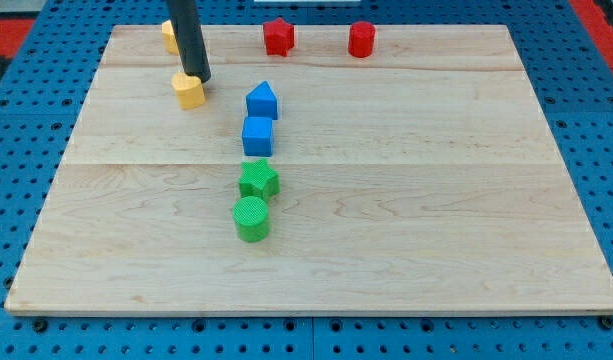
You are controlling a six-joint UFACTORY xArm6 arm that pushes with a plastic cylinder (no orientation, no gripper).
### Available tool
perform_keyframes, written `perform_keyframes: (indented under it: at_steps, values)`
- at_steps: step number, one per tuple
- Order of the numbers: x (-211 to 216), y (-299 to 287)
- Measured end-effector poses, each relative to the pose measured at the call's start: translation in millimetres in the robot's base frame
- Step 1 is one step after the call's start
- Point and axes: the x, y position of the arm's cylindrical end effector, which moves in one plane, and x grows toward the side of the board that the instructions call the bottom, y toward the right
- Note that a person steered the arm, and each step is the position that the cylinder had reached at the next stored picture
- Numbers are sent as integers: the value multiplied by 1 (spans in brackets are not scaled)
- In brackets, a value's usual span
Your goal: Move the yellow heart to the center left
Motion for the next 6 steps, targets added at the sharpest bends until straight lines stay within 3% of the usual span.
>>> perform_keyframes:
  at_steps: [2,3,5,6]
  values:
    - [58,-4]
    - [86,-47]
    - [123,-37]
    - [121,-85]
